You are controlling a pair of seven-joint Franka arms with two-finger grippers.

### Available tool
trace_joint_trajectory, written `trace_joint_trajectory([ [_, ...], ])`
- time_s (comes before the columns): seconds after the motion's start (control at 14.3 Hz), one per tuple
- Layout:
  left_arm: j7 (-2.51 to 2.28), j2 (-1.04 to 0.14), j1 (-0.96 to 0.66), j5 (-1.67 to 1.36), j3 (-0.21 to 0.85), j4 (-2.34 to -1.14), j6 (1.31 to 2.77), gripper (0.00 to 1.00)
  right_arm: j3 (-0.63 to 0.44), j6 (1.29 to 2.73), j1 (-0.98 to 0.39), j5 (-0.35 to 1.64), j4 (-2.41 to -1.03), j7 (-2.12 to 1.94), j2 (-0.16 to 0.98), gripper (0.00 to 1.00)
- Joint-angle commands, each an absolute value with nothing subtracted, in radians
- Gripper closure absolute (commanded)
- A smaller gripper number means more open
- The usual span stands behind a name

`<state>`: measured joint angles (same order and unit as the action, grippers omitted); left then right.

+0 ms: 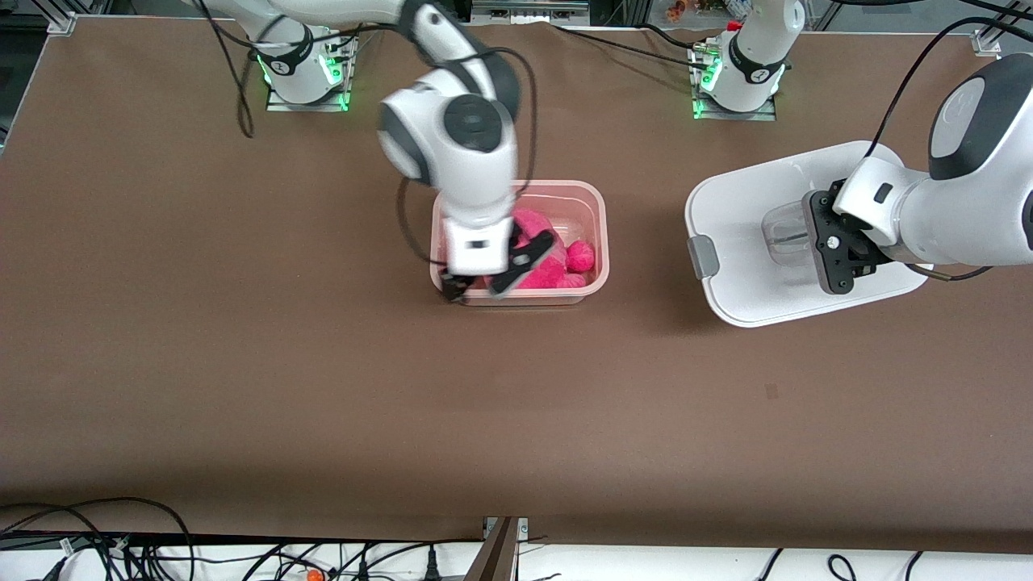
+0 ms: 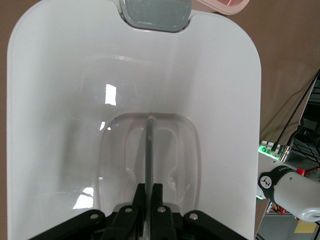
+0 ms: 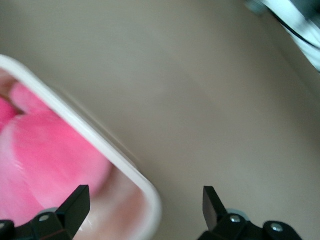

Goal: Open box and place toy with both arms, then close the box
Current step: 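Withdraw the right gripper to rest while the left gripper carries the lid back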

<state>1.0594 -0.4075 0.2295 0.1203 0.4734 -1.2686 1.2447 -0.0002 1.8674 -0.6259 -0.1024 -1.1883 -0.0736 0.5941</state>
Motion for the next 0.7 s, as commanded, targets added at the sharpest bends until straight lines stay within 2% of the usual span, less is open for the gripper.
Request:
trace_joint_trajectory([
  [0.0, 1.078, -0.411, 0.227, 0.118, 0.479, -1.255, 1.23, 1.0, 0.015, 1.787, -0.491, 0.05, -1.223, -0.057, 0.508, 0.0],
  [0.07, 1.078, -0.413, 0.21, 0.106, 0.48, -1.259, 1.232, 1.0, 0.002, 1.745, -0.464, 0.07, -1.224, -0.055, 0.477, 0.0],
  [0.28, 1.08, -0.443, 0.172, 0.032, 0.48, -1.253, 1.235, 1.0, -0.13, 1.654, -0.443, 0.1, -1.277, -0.049, 0.366, 0.0],
  [0.63, 1.077, -0.5, 0.02, -0.021, 0.48, -1.244, 1.35, 1.0, -0.236, 1.643, -0.443, 0.1, -1.604, 0.054, 0.057, 0.0],
])
